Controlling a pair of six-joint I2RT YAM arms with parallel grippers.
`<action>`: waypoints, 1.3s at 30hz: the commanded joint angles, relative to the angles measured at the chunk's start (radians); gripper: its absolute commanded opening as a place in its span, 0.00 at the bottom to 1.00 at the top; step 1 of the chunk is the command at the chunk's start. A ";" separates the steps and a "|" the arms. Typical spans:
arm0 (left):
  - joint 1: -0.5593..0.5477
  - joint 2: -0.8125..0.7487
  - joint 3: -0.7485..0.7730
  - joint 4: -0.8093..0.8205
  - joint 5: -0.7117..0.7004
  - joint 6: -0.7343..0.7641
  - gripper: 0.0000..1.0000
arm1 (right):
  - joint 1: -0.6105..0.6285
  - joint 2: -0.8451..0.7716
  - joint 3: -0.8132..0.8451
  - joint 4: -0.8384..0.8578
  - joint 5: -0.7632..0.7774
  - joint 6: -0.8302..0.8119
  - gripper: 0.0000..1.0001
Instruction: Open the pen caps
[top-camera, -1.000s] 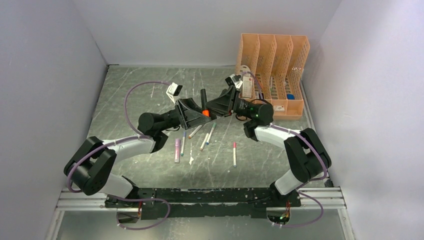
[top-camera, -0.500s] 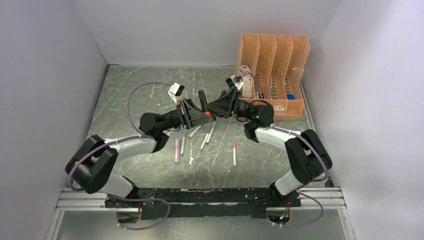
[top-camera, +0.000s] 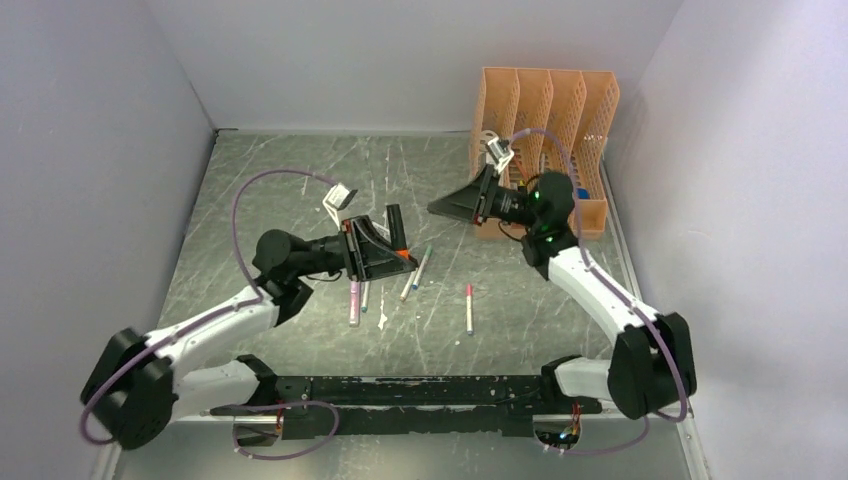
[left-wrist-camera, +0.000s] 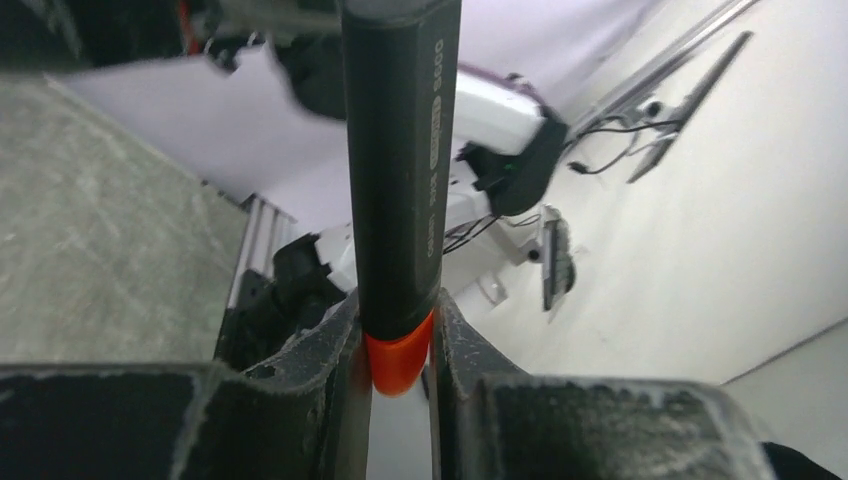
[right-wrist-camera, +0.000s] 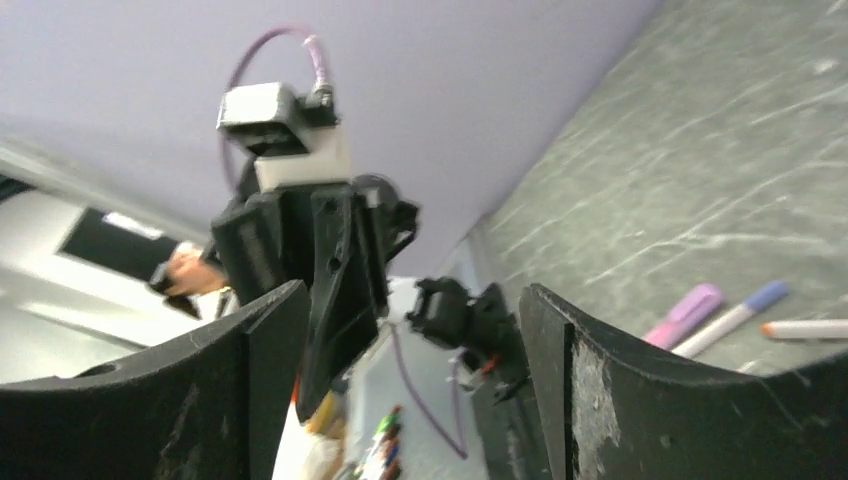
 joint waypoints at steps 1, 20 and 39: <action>-0.004 -0.104 0.131 -0.740 0.000 0.399 0.07 | -0.010 -0.056 0.204 -0.987 0.155 -0.720 0.77; -0.032 0.027 0.228 -1.242 -0.069 0.725 0.07 | 0.125 -0.138 -0.001 -0.750 0.137 -0.577 0.62; -0.037 0.026 0.164 -1.047 0.041 0.626 0.07 | 0.263 -0.041 0.016 -0.622 0.228 -0.510 0.44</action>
